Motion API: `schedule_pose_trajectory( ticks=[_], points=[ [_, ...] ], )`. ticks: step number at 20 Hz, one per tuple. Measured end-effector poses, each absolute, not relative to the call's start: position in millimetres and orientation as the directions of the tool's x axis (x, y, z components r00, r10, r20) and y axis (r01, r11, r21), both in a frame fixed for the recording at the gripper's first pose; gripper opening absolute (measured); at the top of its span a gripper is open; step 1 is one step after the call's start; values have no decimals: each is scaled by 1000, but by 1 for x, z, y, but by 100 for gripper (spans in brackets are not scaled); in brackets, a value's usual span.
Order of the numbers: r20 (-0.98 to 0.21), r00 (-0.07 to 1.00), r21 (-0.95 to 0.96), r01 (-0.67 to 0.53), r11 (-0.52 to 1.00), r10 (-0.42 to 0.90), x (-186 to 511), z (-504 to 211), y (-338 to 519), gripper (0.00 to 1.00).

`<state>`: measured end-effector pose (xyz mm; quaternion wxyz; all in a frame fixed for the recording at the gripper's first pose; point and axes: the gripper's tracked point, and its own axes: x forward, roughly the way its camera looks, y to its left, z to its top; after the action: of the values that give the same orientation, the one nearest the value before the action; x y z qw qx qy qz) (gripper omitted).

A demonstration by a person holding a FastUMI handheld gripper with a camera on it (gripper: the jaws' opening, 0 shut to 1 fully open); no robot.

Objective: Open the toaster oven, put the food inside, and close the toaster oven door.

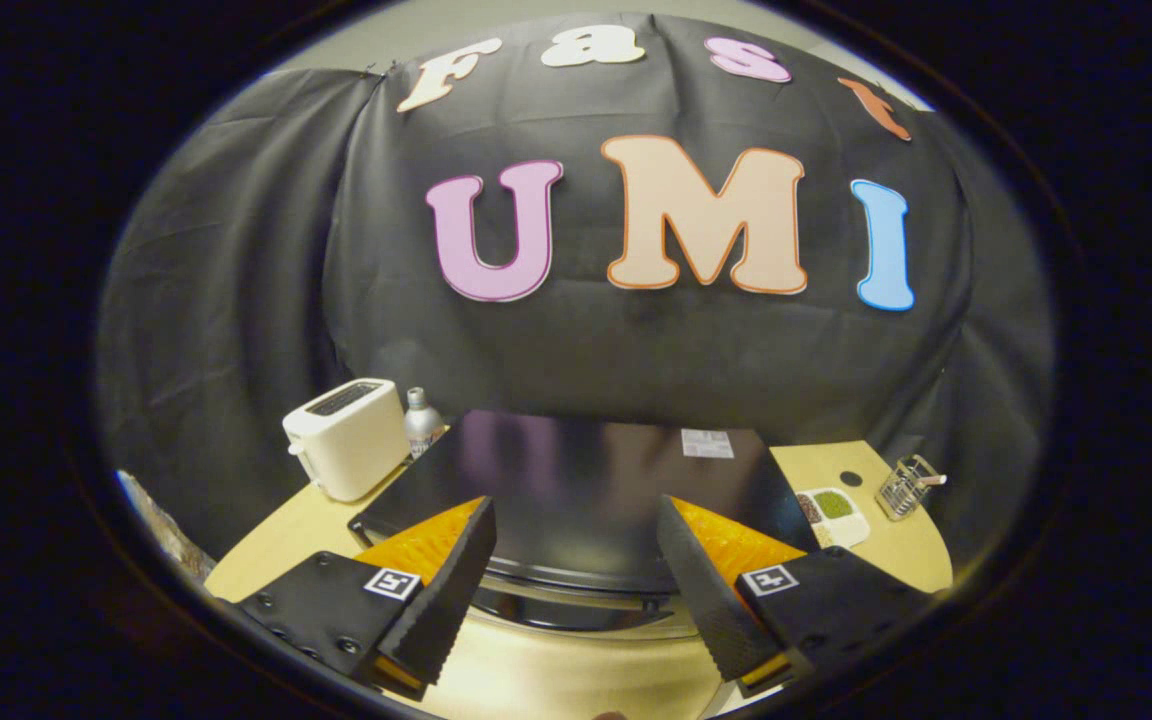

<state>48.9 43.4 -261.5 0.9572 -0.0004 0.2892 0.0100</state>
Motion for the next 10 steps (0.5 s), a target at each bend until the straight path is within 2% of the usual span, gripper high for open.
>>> schedule_pose_trajectory(
  ticks=[5, 10],
  points=[
    [-606, 795, -28, -45, 999, 19, 32, -289, 40, 100],
    [-600, 799, -2, -44, 999, 34, 27, -288, 40, 100]
  ],
)
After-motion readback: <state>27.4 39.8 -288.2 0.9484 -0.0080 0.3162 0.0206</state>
